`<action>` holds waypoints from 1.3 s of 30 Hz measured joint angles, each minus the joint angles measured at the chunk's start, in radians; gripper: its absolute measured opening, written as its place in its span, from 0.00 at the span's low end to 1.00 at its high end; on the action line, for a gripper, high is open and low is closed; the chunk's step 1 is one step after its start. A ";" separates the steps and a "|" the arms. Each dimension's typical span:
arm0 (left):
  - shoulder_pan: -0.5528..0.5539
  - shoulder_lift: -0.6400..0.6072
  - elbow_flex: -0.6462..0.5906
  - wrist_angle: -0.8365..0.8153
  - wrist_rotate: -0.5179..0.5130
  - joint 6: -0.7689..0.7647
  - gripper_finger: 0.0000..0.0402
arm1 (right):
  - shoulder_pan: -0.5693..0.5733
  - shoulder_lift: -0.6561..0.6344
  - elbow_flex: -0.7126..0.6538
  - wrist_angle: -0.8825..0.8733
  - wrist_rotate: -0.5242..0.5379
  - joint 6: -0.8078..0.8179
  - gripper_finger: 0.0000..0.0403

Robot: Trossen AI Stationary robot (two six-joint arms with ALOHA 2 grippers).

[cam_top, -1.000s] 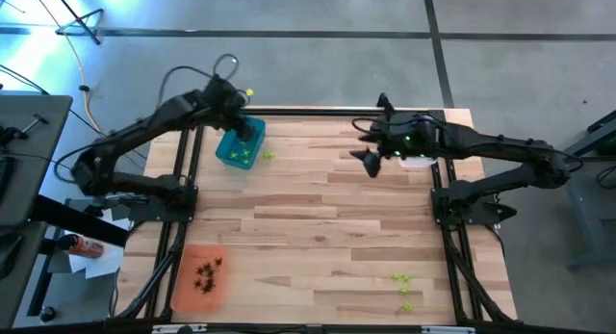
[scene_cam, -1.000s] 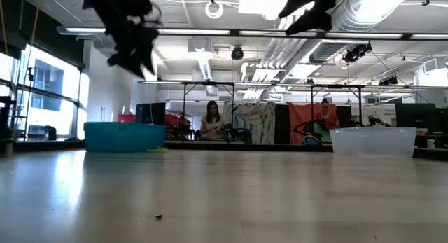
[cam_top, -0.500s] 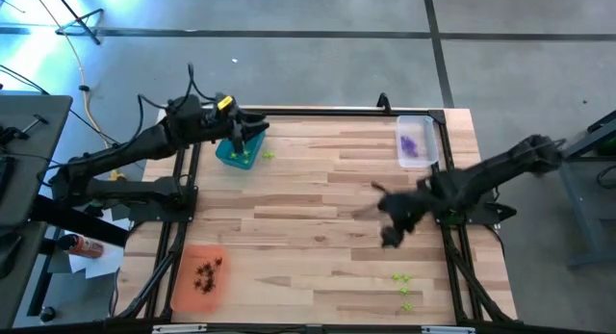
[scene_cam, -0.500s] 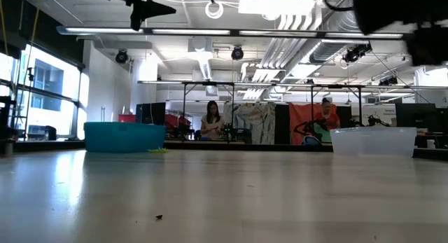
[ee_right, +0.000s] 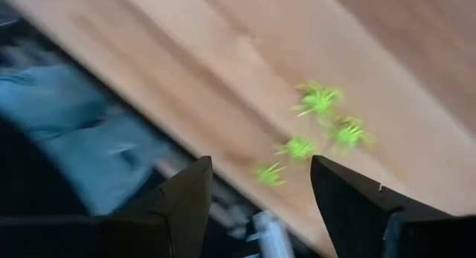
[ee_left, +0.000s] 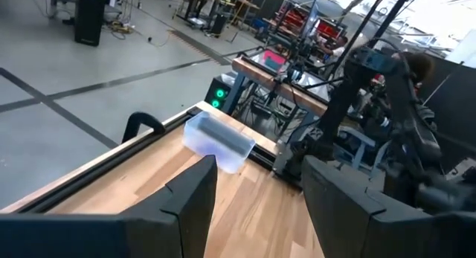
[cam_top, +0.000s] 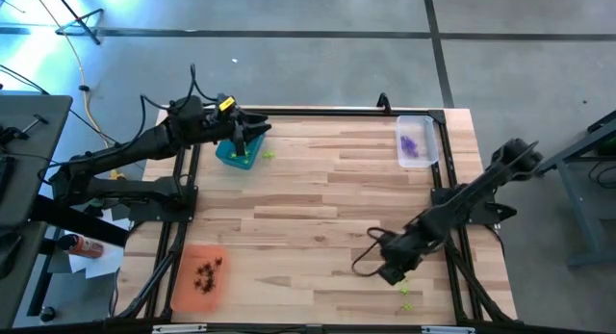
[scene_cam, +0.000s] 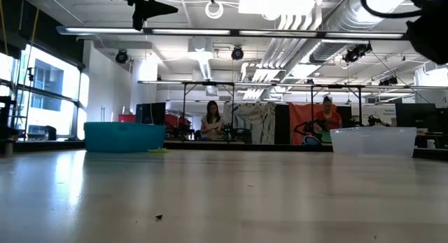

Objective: Sort Halloween decoration
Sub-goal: Put the green spider toy into the blue bin

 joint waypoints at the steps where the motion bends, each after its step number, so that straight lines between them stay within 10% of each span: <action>1: 0.000 0.000 0.000 0.002 0.000 0.000 0.46 | 0.000 0.042 0.025 -0.031 0.000 -0.026 0.55; 18: 0.000 0.000 0.000 0.015 0.000 0.000 0.46 | 0.025 0.413 0.218 -0.224 0.058 -0.211 0.51; 31: 0.000 0.000 0.000 0.014 -0.001 0.000 0.46 | 0.035 0.422 0.217 -0.294 0.072 -0.282 0.05; 39: 0.000 0.000 -0.001 0.056 -0.001 0.000 0.46 | -0.014 0.341 0.210 -0.392 0.219 -0.436 0.00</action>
